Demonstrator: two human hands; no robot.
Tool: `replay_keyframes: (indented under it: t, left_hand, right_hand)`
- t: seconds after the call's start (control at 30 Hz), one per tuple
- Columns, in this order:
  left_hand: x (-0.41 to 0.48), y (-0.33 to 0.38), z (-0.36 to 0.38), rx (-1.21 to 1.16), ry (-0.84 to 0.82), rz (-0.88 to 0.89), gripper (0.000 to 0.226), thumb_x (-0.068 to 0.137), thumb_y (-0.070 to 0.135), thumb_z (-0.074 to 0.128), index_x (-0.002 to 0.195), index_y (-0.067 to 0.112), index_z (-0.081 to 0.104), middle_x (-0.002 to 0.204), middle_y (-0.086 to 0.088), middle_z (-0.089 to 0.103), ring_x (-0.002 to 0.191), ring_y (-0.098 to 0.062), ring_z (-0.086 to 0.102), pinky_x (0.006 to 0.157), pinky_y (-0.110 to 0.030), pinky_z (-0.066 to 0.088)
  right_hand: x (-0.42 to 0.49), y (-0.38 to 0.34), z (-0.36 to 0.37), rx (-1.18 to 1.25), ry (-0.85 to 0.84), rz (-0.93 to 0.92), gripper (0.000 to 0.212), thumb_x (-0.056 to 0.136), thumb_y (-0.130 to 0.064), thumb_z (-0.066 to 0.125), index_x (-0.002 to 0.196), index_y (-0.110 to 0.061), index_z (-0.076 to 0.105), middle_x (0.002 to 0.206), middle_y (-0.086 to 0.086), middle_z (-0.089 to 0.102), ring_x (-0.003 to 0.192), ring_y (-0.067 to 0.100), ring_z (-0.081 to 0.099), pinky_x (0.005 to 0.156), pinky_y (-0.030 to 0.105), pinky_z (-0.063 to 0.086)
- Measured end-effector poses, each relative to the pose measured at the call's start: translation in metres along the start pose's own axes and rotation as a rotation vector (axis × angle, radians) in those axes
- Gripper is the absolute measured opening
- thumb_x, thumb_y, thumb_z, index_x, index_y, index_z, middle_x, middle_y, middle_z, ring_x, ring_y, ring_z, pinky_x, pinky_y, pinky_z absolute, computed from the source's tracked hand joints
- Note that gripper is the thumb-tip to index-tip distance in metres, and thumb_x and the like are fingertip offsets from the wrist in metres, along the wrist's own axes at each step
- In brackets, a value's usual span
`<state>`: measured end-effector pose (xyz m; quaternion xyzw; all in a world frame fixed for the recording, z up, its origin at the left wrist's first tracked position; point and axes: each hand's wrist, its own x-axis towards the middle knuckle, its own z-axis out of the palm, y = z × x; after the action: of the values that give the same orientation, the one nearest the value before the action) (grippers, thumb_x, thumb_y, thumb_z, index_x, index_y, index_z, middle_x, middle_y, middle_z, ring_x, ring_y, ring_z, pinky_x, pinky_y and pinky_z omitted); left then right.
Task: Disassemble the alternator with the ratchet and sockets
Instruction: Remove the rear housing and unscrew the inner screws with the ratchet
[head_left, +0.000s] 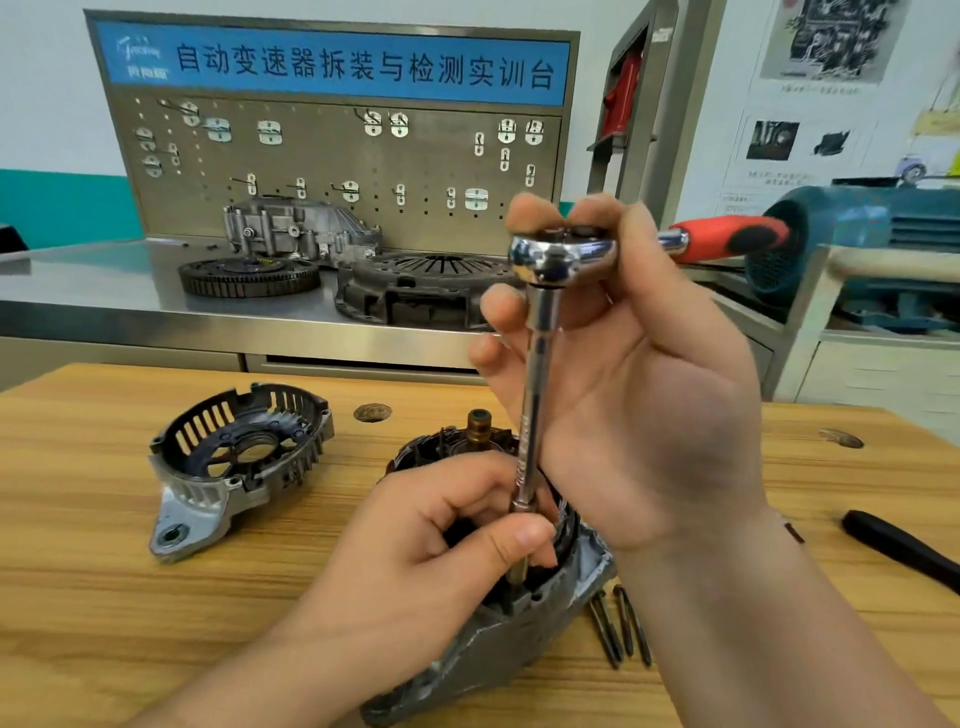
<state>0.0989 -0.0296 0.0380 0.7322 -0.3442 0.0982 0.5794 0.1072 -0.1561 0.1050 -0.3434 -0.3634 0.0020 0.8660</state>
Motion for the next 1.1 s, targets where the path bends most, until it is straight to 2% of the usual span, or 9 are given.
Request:
replay_keyframes:
  t: [0.2,0.27,0.4,0.47,0.57,0.73,0.8,1.0,1.1]
  left_hand:
    - [0.002,0.001,0.002,0.021,0.046,-0.011,0.008,0.079,0.026,0.068,0.086,0.022,0.071,0.074,0.006,0.073,0.073,-0.003,0.067,0.069,-0.008,0.048]
    - [0.001,0.001,0.001,0.022,0.039,-0.004,0.011,0.080,0.031,0.067,0.087,0.023,0.070,0.076,0.005,0.073,0.073,-0.004,0.067,0.069,-0.011,0.049]
    - [0.000,0.000,-0.001,0.003,-0.016,0.004,0.021,0.084,0.036,0.055,0.094,0.025,0.070,0.083,0.005,0.074,0.078,-0.011,0.070,0.072,-0.021,0.054]
    - [0.000,0.000,-0.001,0.024,-0.031,0.015,0.022,0.085,0.034,0.055,0.092,0.019,0.070,0.080,0.005,0.074,0.078,-0.010,0.069,0.072,-0.019,0.052]
    - [0.000,0.001,-0.001,0.024,-0.008,0.016,0.017,0.082,0.033,0.058,0.083,0.019,0.068,0.074,0.006,0.072,0.073,-0.006,0.067,0.069,-0.014,0.049]
    - [0.000,0.000,0.000,0.031,0.015,-0.005,0.020,0.079,0.038,0.060,0.088,0.022,0.068,0.075,0.004,0.072,0.072,-0.007,0.067,0.069,-0.014,0.050]
    - [0.000,-0.001,0.000,0.039,0.011,-0.006,0.021,0.081,0.039,0.058,0.091,0.024,0.068,0.078,0.004,0.073,0.074,-0.009,0.068,0.071,-0.017,0.052]
    - [0.000,0.000,-0.003,0.035,-0.051,0.013,0.023,0.088,0.032,0.052,0.094,0.017,0.069,0.084,0.005,0.074,0.083,-0.012,0.070,0.076,-0.020,0.052]
    - [0.000,-0.001,-0.002,0.025,-0.015,0.011,0.018,0.083,0.034,0.056,0.087,0.021,0.068,0.078,0.006,0.073,0.076,-0.008,0.069,0.072,-0.015,0.049]
  right_hand:
    - [0.002,-0.001,-0.007,-0.990,-0.023,-0.717,0.015,0.095,-0.005,0.046,0.104,-0.011,0.055,0.091,0.010,0.061,0.079,0.021,0.060,0.071,0.030,0.051]
    - [0.002,0.001,-0.007,-0.828,0.067,-0.614,0.013,0.096,-0.011,0.047,0.094,-0.014,0.059,0.090,0.008,0.062,0.079,0.020,0.059,0.071,0.030,0.051]
    - [0.003,0.002,-0.005,-0.039,0.033,-0.010,0.021,0.090,-0.030,0.047,0.087,-0.019,0.064,0.094,-0.002,0.071,0.071,0.012,0.058,0.068,0.025,0.049]
    - [0.002,0.004,-0.005,0.087,0.004,0.065,0.022,0.086,-0.034,0.049,0.086,-0.021,0.066,0.094,-0.004,0.072,0.070,0.013,0.056,0.069,0.026,0.048]
    - [0.002,0.003,-0.002,-0.133,-0.028,-0.103,0.020,0.090,-0.026,0.047,0.087,-0.017,0.064,0.093,0.001,0.069,0.076,0.015,0.054,0.071,0.026,0.046]
    - [0.001,0.002,-0.003,-0.983,-0.075,-0.744,0.017,0.092,-0.001,0.047,0.107,-0.008,0.053,0.093,0.009,0.061,0.083,0.017,0.060,0.076,0.024,0.047]
    - [0.000,0.004,-0.003,-0.885,-0.015,-0.687,0.015,0.093,-0.003,0.047,0.104,-0.009,0.056,0.093,0.011,0.061,0.084,0.022,0.061,0.077,0.027,0.049]
    - [0.001,0.003,-0.001,-0.038,0.040,-0.020,0.019,0.090,-0.026,0.045,0.091,-0.018,0.062,0.092,0.000,0.070,0.074,0.012,0.058,0.071,0.027,0.046]
    - [0.002,0.000,-0.003,-0.177,0.006,-0.125,0.016,0.090,-0.020,0.046,0.090,-0.015,0.061,0.091,0.002,0.068,0.076,0.014,0.056,0.071,0.026,0.046]
